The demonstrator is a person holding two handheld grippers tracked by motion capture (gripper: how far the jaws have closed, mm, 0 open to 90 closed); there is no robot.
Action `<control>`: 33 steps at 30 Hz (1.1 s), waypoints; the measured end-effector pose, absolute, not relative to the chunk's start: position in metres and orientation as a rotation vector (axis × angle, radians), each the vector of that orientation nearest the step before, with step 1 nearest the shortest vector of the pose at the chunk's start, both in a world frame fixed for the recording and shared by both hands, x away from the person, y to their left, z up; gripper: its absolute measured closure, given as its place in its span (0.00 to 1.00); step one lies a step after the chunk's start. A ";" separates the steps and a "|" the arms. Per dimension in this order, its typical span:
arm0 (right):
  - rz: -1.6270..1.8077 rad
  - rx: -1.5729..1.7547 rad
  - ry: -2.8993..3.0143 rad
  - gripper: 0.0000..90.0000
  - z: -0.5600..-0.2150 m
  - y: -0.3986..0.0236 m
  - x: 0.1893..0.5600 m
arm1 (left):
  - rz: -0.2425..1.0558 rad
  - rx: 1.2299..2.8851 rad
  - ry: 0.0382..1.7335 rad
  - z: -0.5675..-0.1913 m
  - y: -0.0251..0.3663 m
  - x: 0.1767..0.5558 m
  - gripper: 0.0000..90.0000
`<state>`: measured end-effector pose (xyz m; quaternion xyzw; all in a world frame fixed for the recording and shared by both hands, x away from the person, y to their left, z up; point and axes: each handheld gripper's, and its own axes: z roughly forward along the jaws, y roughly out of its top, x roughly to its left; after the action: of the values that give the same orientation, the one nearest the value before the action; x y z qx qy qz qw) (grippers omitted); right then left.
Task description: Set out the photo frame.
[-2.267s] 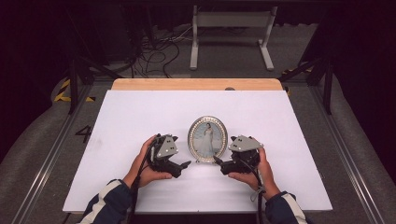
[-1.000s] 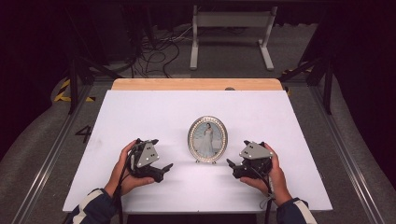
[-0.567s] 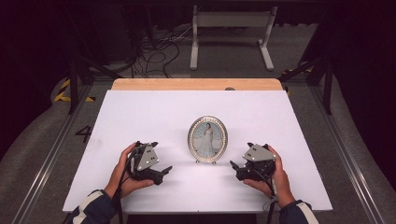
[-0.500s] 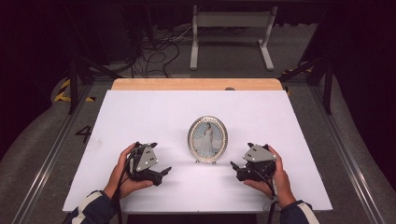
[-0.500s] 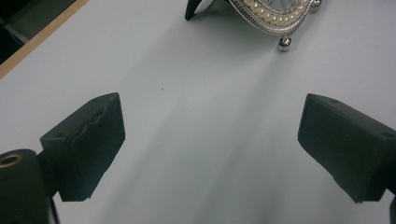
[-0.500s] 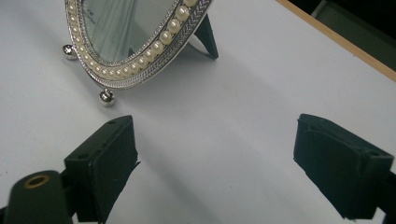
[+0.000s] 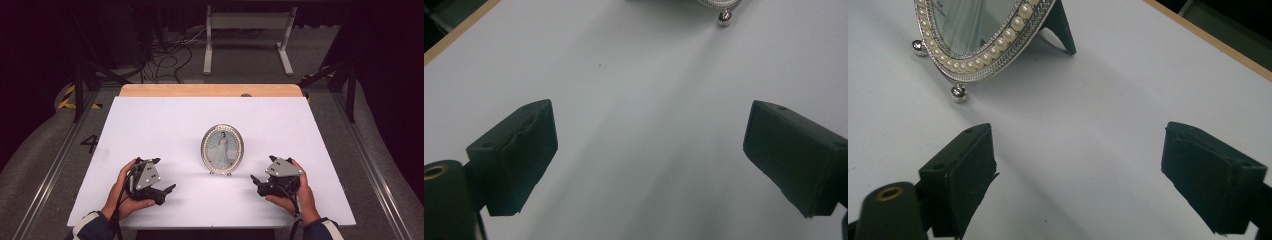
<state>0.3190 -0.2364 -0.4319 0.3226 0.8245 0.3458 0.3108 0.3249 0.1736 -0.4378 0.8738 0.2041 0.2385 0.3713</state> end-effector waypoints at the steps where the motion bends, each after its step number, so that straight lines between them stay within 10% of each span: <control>1: 0.912 0.851 2.175 0.16 -0.432 -0.238 0.319 | 0.611 2.242 0.529 -0.438 0.175 0.324 0.09; 33: 0.892 0.961 2.114 0.16 -0.438 -0.276 0.306 | 0.632 2.203 0.723 -0.451 0.250 0.296 0.09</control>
<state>0.3057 -0.2759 -0.4380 0.3658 0.8049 0.3395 0.3212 0.2958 0.2498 -0.4514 0.8548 0.2807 0.2454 0.3608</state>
